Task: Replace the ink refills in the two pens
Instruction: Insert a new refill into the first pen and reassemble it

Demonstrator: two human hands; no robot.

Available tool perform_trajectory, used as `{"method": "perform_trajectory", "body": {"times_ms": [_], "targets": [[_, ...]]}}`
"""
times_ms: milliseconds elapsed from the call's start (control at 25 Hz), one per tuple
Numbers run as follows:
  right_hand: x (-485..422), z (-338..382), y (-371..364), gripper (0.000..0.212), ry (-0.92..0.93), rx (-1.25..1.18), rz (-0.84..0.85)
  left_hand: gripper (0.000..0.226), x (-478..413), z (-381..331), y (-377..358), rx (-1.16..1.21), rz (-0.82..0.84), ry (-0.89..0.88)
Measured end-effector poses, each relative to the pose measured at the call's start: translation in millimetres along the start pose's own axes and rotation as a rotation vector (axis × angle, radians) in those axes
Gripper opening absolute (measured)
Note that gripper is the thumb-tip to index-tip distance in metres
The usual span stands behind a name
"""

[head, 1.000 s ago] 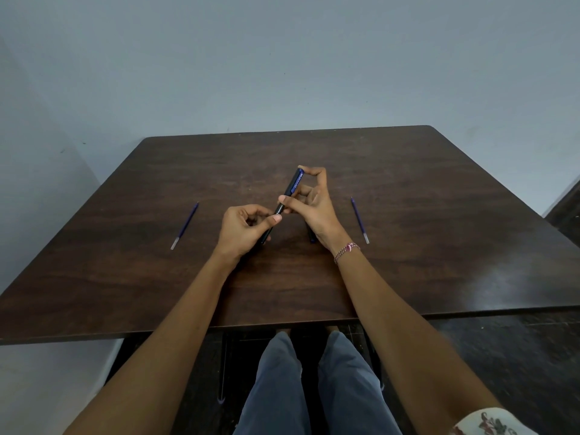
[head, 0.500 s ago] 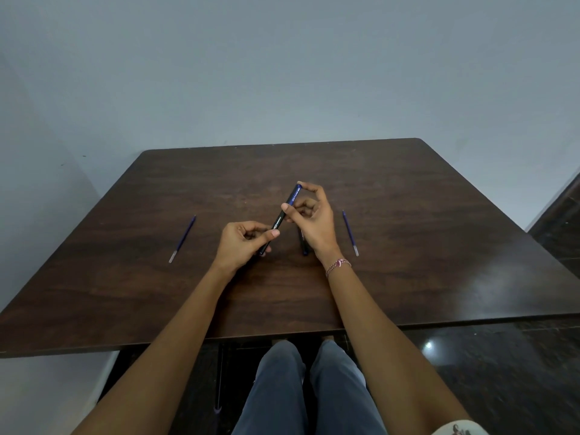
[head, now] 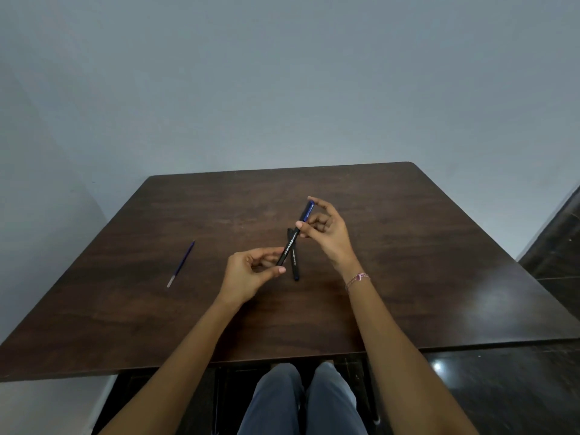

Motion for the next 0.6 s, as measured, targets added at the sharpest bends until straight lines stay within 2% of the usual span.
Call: {"method": "perform_trajectory", "body": {"times_ms": [120, 320, 400, 520, 600], "targets": [[-6.8, 12.7, 38.8, 0.048, -0.077, 0.109, 0.045, 0.048, -1.6, -13.7, -41.1, -0.026, -0.007, -0.059], [-9.7, 17.5, 113.2, 0.028, -0.178, 0.419, -0.055, 0.045, -7.5, -45.7, -119.3, -0.159, 0.023, -0.173], [-10.4, 15.2, 142.0, 0.033, -0.210, 0.560, -0.083, 0.043, -8.8, -61.0, -151.0, -0.197, 0.034, -0.188], [-16.9, 8.9, 177.2, 0.054, -0.258, 0.647, -0.150, 0.036, -10.6, -79.5, -197.0, -0.251, 0.088, -0.190], [-21.8, 4.3, 189.0, 0.049, -0.281, 0.748, -0.100, 0.037, -14.8, -84.8, -219.6, -0.299, 0.106, -0.178]]}}
Point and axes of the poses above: each hand's wrist, its own x-axis away from the middle knuckle, its own y-axis out of the back of the hand, z = x × y, the point moved 4 cm from there along -x, towards the middle knuckle, and after that the axes turned 1 degree about -z, right-handed, at the moved point
